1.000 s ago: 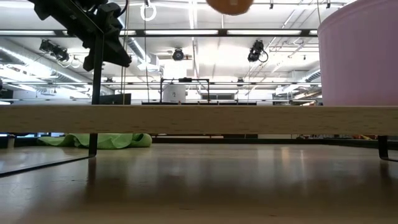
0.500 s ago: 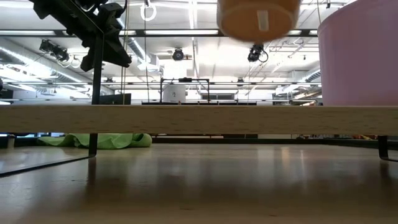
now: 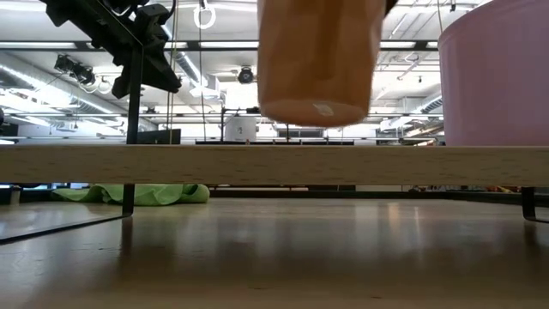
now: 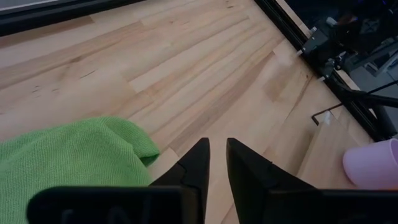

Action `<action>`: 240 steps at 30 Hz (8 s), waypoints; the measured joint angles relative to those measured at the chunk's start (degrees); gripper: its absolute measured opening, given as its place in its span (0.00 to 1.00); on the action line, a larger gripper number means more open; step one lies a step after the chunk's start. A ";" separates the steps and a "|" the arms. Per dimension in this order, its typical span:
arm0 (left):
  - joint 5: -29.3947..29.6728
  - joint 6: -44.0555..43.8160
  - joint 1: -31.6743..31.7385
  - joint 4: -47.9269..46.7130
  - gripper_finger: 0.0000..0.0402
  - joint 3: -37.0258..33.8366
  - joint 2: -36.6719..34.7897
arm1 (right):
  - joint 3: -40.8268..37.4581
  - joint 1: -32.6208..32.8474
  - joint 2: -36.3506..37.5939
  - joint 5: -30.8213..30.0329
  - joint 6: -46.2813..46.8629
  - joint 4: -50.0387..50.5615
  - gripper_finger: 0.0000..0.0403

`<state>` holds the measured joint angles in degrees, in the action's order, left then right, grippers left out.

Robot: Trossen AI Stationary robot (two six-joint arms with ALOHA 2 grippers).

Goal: Stack small to large cups/mugs on shelf
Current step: Put the orange cup on the shelf, then put the black cup on the shelf

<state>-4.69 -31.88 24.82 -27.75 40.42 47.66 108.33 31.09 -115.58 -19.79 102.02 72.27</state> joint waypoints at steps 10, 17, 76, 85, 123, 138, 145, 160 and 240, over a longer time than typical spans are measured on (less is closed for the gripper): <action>0.00 0.10 0.01 0.00 0.13 -0.02 -0.02 | 0.00 0.28 0.26 1.19 0.46 1.45 0.04; 0.00 0.15 -0.04 -0.11 0.14 -0.02 -0.02 | 0.00 0.92 -0.36 2.32 1.43 1.92 0.04; 0.17 0.09 -0.04 -0.13 0.13 -0.02 -0.02 | -1.05 2.10 -1.76 3.42 6.23 2.17 0.06; 0.17 0.08 -0.07 -0.18 0.15 -0.02 0.00 | -3.45 2.12 -1.64 3.97 5.84 -2.39 0.06; 0.15 0.08 -0.04 -0.38 0.13 -0.02 -0.02 | -2.77 2.10 -1.52 2.30 5.35 -0.48 0.18; 0.17 0.09 -0.02 -0.34 0.15 -0.02 -0.01 | 0.04 2.06 -0.07 2.28 2.78 1.66 0.18; 0.15 0.09 -0.07 -0.39 0.13 -0.02 -0.02 | 0.04 2.05 3.70 1.85 1.30 4.76 0.18; -20.49 -7.76 -2.19 14.68 0.15 0.00 -3.32 | 0.04 2.05 18.98 -13.93 -15.43 4.88 0.18; 10.67 -98.52 -80.24 -56.76 0.31 34.25 32.71 | -0.09 6.82 30.46 -23.65 -37.48 17.75 0.18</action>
<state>5.98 -130.40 -55.42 -84.51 74.68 80.37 108.25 37.92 -85.12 -43.44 64.53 90.02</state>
